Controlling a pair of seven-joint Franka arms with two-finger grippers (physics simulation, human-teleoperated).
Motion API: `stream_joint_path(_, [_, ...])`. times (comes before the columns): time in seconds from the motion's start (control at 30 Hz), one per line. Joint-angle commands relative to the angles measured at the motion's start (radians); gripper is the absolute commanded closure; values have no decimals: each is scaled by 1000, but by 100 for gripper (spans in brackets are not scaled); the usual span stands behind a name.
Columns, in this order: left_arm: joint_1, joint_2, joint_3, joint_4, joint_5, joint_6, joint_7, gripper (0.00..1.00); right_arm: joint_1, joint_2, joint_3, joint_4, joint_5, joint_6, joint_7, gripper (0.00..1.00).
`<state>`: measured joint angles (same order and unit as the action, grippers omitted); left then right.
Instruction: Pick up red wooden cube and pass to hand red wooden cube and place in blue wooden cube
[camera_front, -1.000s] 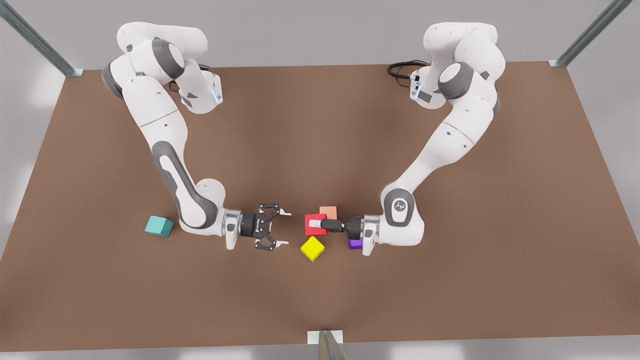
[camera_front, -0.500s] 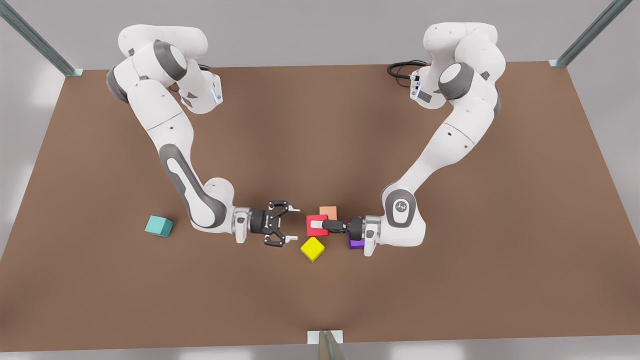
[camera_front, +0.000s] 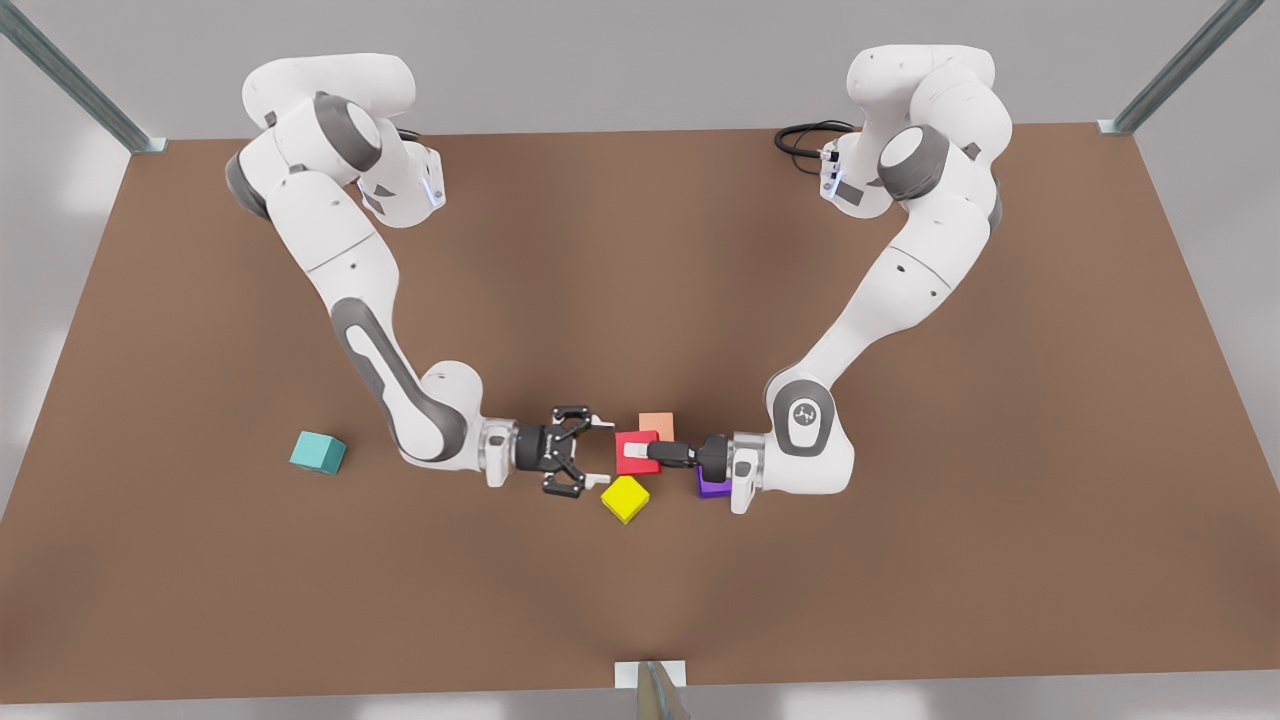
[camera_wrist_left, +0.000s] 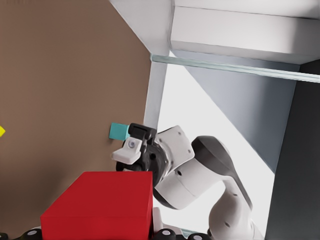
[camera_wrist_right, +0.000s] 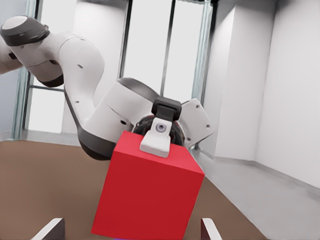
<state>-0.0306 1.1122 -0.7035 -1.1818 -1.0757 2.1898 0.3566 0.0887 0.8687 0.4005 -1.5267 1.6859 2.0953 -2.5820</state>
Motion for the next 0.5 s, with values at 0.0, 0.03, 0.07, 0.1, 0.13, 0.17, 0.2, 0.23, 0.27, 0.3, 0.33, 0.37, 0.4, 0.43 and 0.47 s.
stream_joint_path(0.0, [0, -2, -1, 1, -21, -12, 68, 54, 0, 6, 8, 8, 0, 2, -70, 0])
stream_joint_path(0.03, [0, -2, -1, 1, -21, -12, 68, 54, 2, 13, 9, 14, 0, 3, -70, 0])
stream_joint_path(0.07, [0, -2, -1, 1, -21, -12, 68, 54, 5, 16, 11, 22, 0, 5, -70, 0])
stream_joint_path(0.1, [0, -2, -1, -1, -21, -12, 68, 54, 6, 19, 11, 28, 0, 6, -70, 0])
stream_joint_path(0.13, [0, -2, -1, 1, -21, -12, 68, 54, 8, 19, 11, 28, 0, 9, -70, 0])
stream_joint_path(0.17, [0, -2, -1, 1, -21, -12, 68, 54, 9, 20, 11, 31, 0, 9, -70, 0])
stream_joint_path(0.2, [0, -2, -1, 1, -21, -12, 68, 54, 9, 21, 11, 34, 0, 9, -69, 0])
stream_joint_path(0.23, [0, -2, -1, 1, -21, -12, 68, 54, 11, 26, 11, 36, 0, 9, -69, 0])
stream_joint_path(0.27, [0, -2, -1, 1, -21, -12, 68, 54, 11, 26, 11, 37, 1, 9, -69, 0])
stream_joint_path(0.3, [0, -2, -1, 1, -21, -12, 68, 54, 13, 29, 11, 42, 1, 9, -69, 0])
stream_joint_path(0.33, [0, -2, -1, 1, -21, -12, 68, 54, 19, 35, 12, 51, 1, 11, -69, 0])
stream_joint_path(0.37, [0, -2, -1, 1, -21, -12, 68, 54, 20, 38, 12, 53, 1, 14, -67, 0])
stream_joint_path(0.4, [0, -2, -1, 1, -21, -12, 68, 54, 25, 42, 12, 62, 1, 17, -66, 0])
stream_joint_path(0.43, [0, -2, -1, 1, -20, -12, 68, 54, 28, 49, 12, 66, 3, 18, -64, 0])
stream_joint_path(0.47, [1, -2, -1, 1, -20, -12, 68, 54, 37, 50, 12, 71, 15, 18, -64, 0])
